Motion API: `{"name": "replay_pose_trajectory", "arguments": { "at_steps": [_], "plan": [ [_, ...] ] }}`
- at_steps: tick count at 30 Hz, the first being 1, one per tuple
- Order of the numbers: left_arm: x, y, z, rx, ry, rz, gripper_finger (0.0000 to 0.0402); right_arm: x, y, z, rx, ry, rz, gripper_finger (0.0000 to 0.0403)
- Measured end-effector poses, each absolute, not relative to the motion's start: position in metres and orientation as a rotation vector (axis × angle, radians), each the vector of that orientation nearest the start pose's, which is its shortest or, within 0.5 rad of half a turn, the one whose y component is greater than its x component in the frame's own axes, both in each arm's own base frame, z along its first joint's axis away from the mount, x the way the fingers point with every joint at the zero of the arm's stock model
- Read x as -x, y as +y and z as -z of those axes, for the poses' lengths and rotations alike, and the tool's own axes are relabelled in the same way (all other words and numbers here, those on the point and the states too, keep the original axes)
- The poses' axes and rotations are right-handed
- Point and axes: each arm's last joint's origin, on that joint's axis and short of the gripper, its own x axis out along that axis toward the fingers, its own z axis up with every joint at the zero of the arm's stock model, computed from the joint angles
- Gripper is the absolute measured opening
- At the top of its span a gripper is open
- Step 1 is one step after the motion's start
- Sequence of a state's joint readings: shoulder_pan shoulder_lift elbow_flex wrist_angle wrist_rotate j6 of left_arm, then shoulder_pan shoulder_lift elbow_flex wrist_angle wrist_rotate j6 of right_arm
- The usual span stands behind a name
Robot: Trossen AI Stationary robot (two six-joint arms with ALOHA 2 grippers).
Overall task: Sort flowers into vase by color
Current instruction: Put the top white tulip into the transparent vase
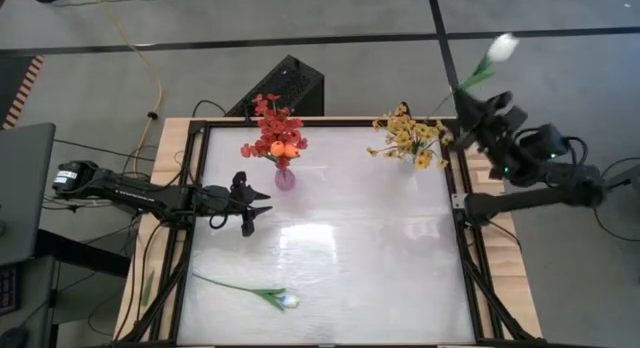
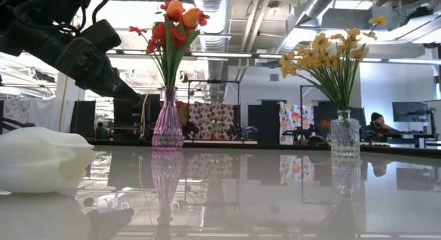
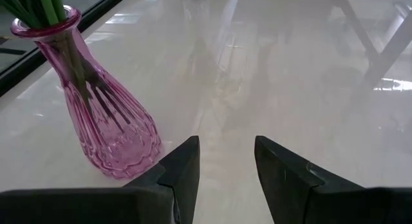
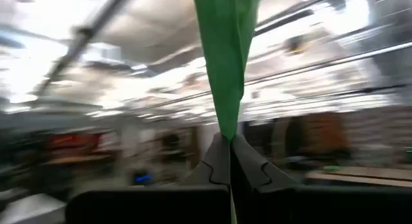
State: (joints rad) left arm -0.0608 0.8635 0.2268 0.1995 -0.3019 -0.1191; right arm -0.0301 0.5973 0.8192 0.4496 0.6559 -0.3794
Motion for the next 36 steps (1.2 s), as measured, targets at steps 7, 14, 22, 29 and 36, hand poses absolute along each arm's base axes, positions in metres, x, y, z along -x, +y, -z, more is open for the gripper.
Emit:
{"name": "replay_pose_trajectory", "arguments": {
  "at_steps": [7,14,22,29,36],
  "plan": [
    [-0.170,-0.002,-0.172,0.023,0.358,-0.255,0.0139,-0.092,-0.060,-0.408,0.123,-0.416,1.087,0.0018],
    [-0.171,-0.002,-0.175,-0.002,0.332,-0.250,0.0139,-0.092,-0.112,-0.385,-0.018,-0.299,1.195,0.0018],
    [-0.171,-0.002,-0.173,-0.005,0.344,-0.247,0.0139,-0.087,-0.114,-0.377,-0.075,-0.225,1.164,0.0018],
    [-0.171,-0.002,-0.174,-0.003,0.341,-0.247,0.0139,-0.099,-0.119,-0.334,-0.161,-0.054,1.165,0.0018],
    [-0.171,-0.002,-0.174,0.008,0.341,-0.248,0.0139,-0.102,-0.121,-0.292,-0.211,-0.127,1.201,0.0018]
  ]
}}
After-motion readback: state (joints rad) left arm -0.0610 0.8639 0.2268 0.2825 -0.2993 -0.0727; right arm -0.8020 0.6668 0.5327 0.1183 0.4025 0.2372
